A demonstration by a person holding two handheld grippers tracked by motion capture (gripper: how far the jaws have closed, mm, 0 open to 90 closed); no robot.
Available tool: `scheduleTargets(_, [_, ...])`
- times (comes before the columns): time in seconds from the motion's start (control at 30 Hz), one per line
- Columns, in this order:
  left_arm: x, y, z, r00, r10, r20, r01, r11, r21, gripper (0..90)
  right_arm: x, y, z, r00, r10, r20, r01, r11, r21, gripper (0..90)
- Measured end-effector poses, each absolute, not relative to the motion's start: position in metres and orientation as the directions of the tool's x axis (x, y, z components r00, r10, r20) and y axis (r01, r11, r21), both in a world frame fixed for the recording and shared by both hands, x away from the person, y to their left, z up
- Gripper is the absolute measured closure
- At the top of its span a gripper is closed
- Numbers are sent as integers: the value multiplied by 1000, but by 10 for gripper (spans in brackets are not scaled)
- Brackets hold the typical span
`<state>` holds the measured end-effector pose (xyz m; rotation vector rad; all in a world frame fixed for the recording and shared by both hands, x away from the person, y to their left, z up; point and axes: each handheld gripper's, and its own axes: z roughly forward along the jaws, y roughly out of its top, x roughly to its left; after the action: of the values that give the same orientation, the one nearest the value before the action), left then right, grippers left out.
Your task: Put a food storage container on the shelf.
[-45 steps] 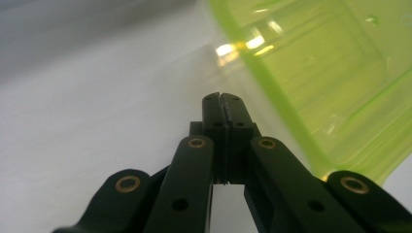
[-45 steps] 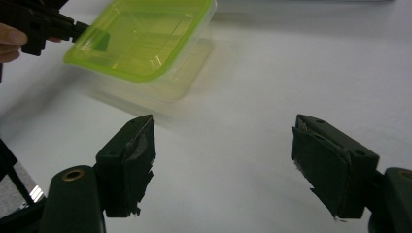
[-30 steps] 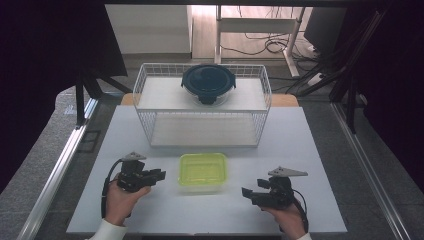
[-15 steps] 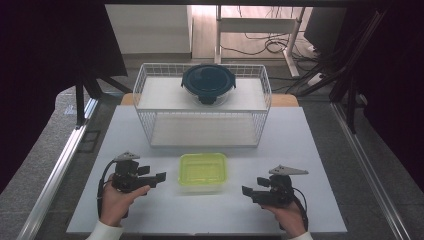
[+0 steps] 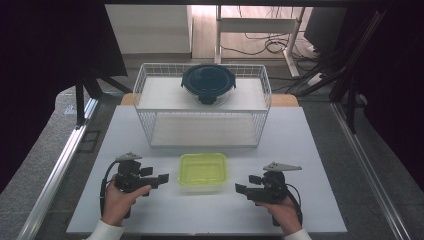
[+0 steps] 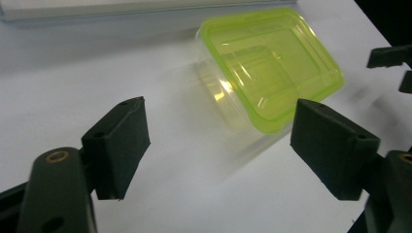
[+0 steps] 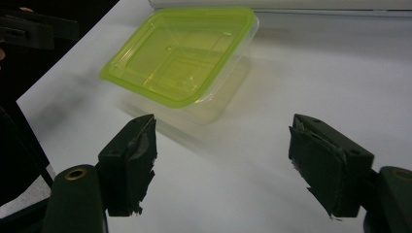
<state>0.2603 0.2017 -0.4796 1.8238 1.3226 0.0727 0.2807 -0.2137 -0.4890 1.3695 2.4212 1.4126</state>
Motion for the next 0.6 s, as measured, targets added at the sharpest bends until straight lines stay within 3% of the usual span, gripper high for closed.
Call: scheduleTargets(0.6, [289,187,-491,411,764,-498,793,-31,608,368,314,-181,-488,-561,685,465,740,162,653,351])
